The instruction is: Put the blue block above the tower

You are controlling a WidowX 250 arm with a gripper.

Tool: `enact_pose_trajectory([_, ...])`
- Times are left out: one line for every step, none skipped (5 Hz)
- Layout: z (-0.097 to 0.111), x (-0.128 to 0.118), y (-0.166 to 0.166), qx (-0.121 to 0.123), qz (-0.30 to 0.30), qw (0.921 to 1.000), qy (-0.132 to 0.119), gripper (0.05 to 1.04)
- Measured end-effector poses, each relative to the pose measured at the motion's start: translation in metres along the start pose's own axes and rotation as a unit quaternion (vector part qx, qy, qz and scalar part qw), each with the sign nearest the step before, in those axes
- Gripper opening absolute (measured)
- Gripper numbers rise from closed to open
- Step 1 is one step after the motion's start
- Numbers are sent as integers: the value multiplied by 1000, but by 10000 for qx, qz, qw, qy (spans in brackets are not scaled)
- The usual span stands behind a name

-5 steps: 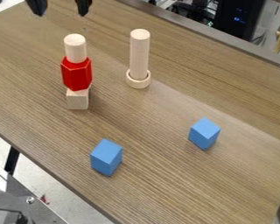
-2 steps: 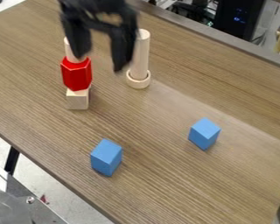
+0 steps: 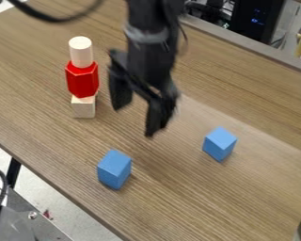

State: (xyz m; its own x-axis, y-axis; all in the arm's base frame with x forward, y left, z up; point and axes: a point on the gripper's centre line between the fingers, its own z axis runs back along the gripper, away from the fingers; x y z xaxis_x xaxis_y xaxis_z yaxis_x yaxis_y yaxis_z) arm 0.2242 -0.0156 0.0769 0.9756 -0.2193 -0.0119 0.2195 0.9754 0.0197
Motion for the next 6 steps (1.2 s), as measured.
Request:
enact_pose_trajectory([-7, 7, -11, 59, -282, 9996, -78, 1000])
enact_pose_trajectory([-9, 11, -21, 2, -406, 9991, -94, 1000])
enact_pose_trajectory([-7, 19, -32, -18, -534, 9984, -199, 1000])
enact_pose_trajectory([-9, 24, -42, -23, -557, 9982, -217, 1000])
enact_pose_trajectory([-13, 31, -51, 6, -524, 9984, -214, 1000])
enact_pose_trajectory([-19, 39, -57, 67, -506, 9984, -229, 1000])
